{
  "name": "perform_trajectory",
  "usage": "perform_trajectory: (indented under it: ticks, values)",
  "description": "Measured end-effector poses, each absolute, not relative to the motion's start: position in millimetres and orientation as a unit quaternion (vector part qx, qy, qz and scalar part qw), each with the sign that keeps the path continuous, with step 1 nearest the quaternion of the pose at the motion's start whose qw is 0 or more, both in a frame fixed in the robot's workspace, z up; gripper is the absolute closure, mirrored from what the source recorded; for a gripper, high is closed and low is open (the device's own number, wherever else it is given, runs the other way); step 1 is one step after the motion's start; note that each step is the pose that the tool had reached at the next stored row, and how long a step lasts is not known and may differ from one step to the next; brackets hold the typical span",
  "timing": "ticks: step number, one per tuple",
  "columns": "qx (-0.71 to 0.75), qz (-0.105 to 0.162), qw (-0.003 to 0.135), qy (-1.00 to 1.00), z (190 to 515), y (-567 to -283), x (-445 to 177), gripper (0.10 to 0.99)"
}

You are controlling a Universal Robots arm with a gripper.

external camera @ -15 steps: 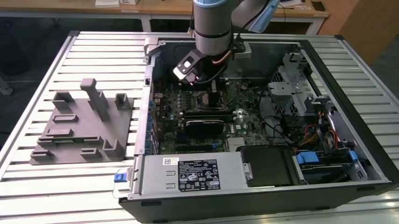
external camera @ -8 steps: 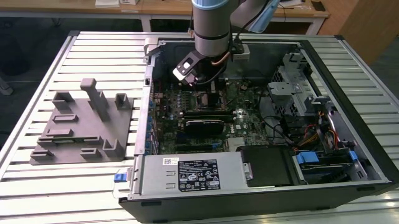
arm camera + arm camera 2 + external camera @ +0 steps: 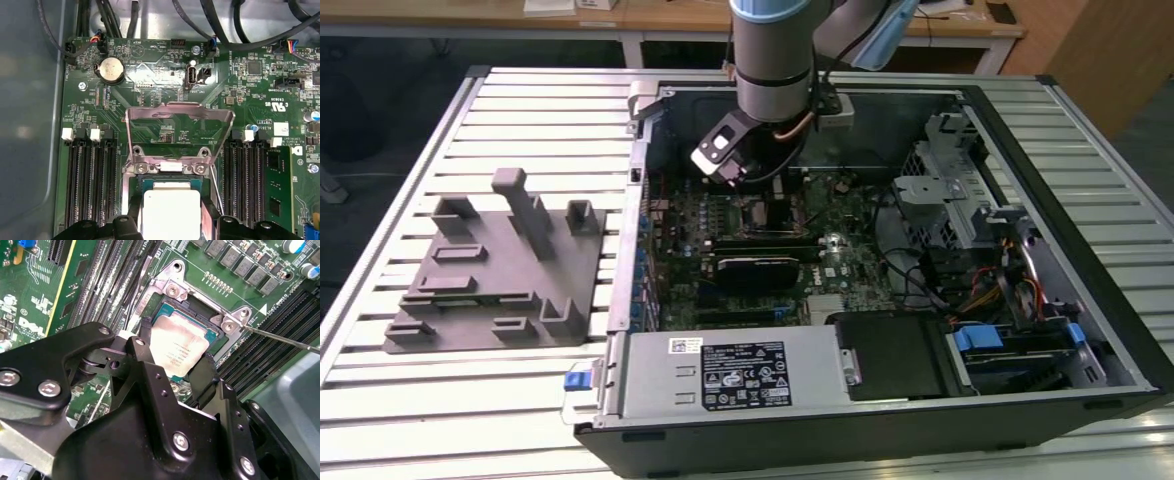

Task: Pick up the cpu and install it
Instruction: 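Place the cpu into insertion slot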

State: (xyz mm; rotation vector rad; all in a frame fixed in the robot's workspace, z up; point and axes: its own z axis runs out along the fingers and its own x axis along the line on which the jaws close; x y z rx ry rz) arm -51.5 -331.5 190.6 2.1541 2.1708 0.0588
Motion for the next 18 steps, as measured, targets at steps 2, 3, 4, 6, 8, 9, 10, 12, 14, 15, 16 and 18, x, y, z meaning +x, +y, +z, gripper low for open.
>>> perform_trajectory:
  ticks: [2,3,4,6,8,9,10,12,14,15,16,18]
  values:
    - [0.703,0.019,0.041,0.71,190.3,-331.5,-51.8,0.545]
    - [0.703,0.019,0.041,0.71,190.1,-331.6,-51.9,0.545]
    - [0.703,0.019,0.041,0.71,189.9,-331.5,-52.0,0.545]
    - [0.703,0.019,0.041,0.71,189.6,-331.5,-52.1,0.545]
    - [0.703,0.019,0.041,0.71,189.4,-331.5,-52.1,0.545]
    - [0.703,0.019,0.041,0.71,189.4,-331.5,-52.1,0.545]
    - [0.703,0.019,0.041,0.71,189.4,-331.5,-52.1,0.545]
    - [0.703,0.019,0.041,0.71,189.2,-331.5,-52.1,0.545]
    - [0.703,0.02,0.041,0.71,188.8,-331.2,-52.0,0.471]
    - [0.703,0.02,0.041,0.71,188.7,-331.2,-52.0,0.471]
    - [0.703,0.02,0.041,0.71,188.8,-331.2,-52.0,0.471]
    - [0.703,0.019,0.041,0.71,189.4,-331.5,-52.1,0.471]
